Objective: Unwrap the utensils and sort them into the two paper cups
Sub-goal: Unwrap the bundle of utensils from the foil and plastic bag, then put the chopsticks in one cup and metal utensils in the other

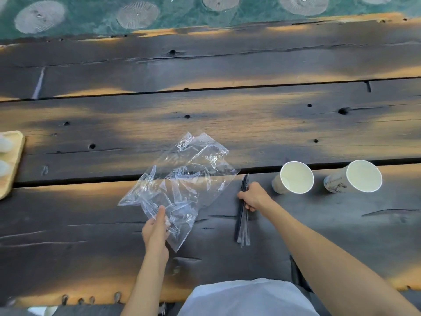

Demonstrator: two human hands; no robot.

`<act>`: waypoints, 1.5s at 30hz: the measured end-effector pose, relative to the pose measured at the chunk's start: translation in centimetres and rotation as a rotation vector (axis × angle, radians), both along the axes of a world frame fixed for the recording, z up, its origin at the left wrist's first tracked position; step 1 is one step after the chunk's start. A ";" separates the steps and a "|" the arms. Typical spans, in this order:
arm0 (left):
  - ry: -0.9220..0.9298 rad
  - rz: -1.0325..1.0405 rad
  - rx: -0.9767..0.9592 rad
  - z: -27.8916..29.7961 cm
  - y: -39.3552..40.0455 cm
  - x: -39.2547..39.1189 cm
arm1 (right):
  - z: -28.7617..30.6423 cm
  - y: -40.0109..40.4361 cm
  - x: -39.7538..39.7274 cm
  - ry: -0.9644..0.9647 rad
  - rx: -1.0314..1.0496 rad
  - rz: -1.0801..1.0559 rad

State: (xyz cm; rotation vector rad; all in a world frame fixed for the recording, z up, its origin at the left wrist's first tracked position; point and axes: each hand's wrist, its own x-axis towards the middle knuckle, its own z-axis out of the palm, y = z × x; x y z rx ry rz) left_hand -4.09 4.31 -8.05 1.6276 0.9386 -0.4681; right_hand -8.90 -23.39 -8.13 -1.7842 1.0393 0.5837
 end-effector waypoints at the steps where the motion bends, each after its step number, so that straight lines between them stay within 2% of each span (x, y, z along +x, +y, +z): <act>1: 0.006 -0.002 0.002 -0.1 0.1 0.0 | -0.4 0.1 0.1 0.011 -0.037 0.023; 7: -0.004 0.000 0.023 -0.6 0.1 -0.2 | -1.7 0.6 -0.7 -0.022 -0.107 0.056; 12: -0.040 -0.043 0.127 0.3 -0.1 -0.5 | -1.9 0.3 -2.6 -0.095 -0.082 -0.106; 14: -0.145 -0.084 0.282 1.7 -0.5 -0.6 | -2.0 0.0 -3.7 -0.108 -0.065 -0.186; 17: -0.454 -0.295 0.613 4.0 -1.7 -1.0 | -2.1 -0.1 -5.6 -0.129 -0.047 -0.276; 18: -0.548 -0.385 0.656 4.4 -2.5 -1.2 | -2.1 0.0 -6.2 -0.141 -0.039 -0.300; 20: -0.639 -0.563 0.549 5.1 -4.6 -1.6 | -2.1 0.3 -7.1 -0.157 -0.026 -0.329; 22: -0.602 -0.749 0.371 4.9 -7.0 -2.1 | -2.0 0.7 -7.8 -0.166 -0.016 -0.337; 24: -0.480 -0.942 0.295 3.6 -8.9 -2.5 | -1.8 1.0 -8.2 -0.178 -0.003 -0.340; 27: -0.324 -1.123 0.368 0.5 -10.2 -2.7 | -1.6 1.5 -8.5 -0.176 0.009 -0.332; 31: -0.303 -1.098 0.522 -1.5 -9.4 -1.8 | -1.6 1.9 -8.8 -0.134 0.019 -0.286; 34: -0.320 -0.996 0.526 -2.0 -8.6 -0.4 | -1.9 1.9 -8.9 -0.111 0.018 -0.272; 39: -0.225 -0.900 0.561 -2.4 -8.4 0.6 | -2.2 1.7 -8.4 -0.107 0.018 -0.262; 45: -0.131 -1.000 0.581 -1.7 -11.2 -0.5 | -2.1 1.7 -7.2 -0.114 0.008 -0.222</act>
